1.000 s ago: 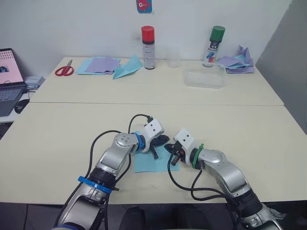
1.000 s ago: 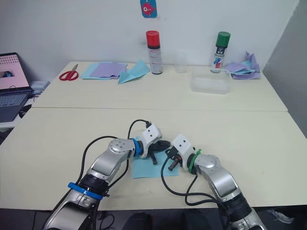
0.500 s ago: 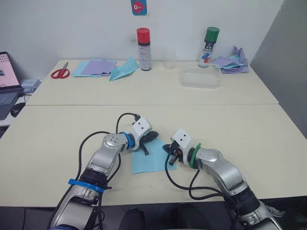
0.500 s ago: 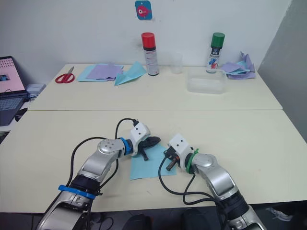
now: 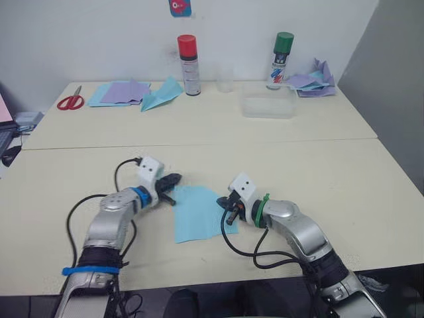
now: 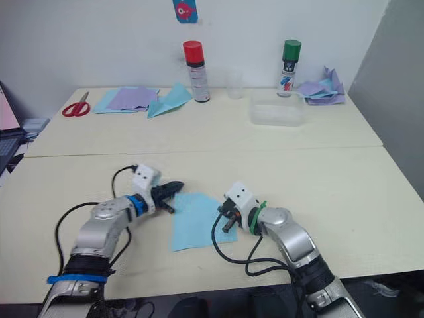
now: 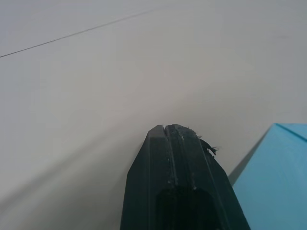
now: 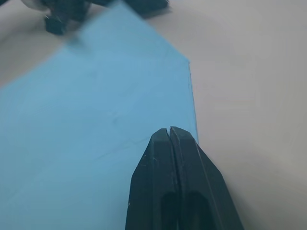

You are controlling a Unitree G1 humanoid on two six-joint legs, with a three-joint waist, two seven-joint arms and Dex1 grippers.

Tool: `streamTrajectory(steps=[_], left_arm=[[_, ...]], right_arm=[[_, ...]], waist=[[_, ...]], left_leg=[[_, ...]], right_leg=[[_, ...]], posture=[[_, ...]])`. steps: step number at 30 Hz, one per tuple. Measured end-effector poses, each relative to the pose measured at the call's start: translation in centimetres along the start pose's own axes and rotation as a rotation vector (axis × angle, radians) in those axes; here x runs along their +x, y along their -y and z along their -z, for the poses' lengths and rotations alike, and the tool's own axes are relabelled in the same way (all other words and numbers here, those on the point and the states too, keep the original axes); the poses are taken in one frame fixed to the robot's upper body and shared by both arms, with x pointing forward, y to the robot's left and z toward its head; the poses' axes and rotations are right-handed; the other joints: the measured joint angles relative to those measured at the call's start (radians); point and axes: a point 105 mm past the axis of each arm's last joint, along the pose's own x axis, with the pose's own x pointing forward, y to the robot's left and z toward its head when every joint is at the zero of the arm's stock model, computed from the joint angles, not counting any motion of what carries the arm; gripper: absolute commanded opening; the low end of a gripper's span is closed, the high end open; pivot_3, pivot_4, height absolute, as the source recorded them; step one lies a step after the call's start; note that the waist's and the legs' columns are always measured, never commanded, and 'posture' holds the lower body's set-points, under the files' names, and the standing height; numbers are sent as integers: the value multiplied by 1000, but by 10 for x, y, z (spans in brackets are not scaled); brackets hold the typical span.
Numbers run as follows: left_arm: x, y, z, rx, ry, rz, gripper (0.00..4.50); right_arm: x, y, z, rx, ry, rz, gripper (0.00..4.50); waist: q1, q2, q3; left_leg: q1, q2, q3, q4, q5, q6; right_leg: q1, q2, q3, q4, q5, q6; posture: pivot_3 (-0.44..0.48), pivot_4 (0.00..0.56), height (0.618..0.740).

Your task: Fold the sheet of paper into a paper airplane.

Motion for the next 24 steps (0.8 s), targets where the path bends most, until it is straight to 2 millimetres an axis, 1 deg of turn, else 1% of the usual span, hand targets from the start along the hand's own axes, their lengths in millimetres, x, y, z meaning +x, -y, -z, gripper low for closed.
streamTrajectory(steps=[1, 3, 4, 7, 8, 11, 16, 19, 22, 24], left_arm=[[-6, 1, -3, -13, 11, -1, 0], [-16, 6, -7, -59, 32, 6, 528], [-23, 9, -8, -95, 44, 12, 698], [-38, 20, -5, -207, 50, 37, 1628], [-41, 26, -3, -234, 44, 54, 1914], [-43, 35, 9, -258, -6, 65, 2818], [-37, 43, 15, -250, -38, 83, 2818], [-30, 39, 13, -225, -30, 66, 2818], [-25, 39, 6, -201, -7, 73, 2231], [-23, 40, 6, -183, -10, 84, 1651]], right_arm=[[2, 1, -2, -4, 0, -3, 34], [4, 1, -2, -2, -2, -13, 0], [5, 1, -3, -2, -2, -17, 0], [7, 2, -4, -6, -3, -21, 0], [7, 3, -5, -7, -3, -19, 0], [8, 3, -5, -6, -3, -24, 0], [9, 1, -5, -11, 3, -42, 0], [9, 0, -6, -11, 5, -44, 0], [9, 0, -6, -11, 5, -44, 0], [9, 0, -6, -11, 6, -45, 0]], waist=[[0, 0, 0], [-2, 0, 0], [-4, -1, 0], [-5, -1, 1], [-3, -1, 1], [-2, -1, 2], [-2, -1, 2], [-2, -1, 3], [-2, -1, 3], [-4, -1, 3]], left_leg=[[0, 0, 1, 0, 0, 0], [-1, 0, 3, -1, 0, 0], [0, 0, 4, -1, 0, 0], [0, 0, 3, -1, 0, 0], [0, 0, 2, -1, 0, 0], [1, -1, 2, -1, 0, 0], [0, -1, 3, -2, 0, 0], [-1, -1, 3, -2, 0, 0], [-1, -1, 3, -2, 0, 0], [-1, 0, 4, -3, 0, 0]], right_leg=[[0, 0, 1, -1, 0, 0], [0, -1, 2, -2, 0, 0], [0, -1, 3, -2, 0, 0], [-1, -1, 2, -2, 0, 0], [-1, -2, 2, -2, 0, 0], [0, -1, 2, -1, 0, 0], [-1, -1, 3, -1, -1, -1], [-3, -1, 2, -1, -1, -1], [-4, -1, 3, -1, -1, -1], [-4, -1, 3, -1, -1, -1]], posture=[[0, 150, 740], [0, 150, 740], [0, 150, 740], [0, 150, 740], [0, 150, 740], [0, 150, 740], [0, 150, 740], [0, 150, 740], [0, 150, 740], [0, 150, 740]])
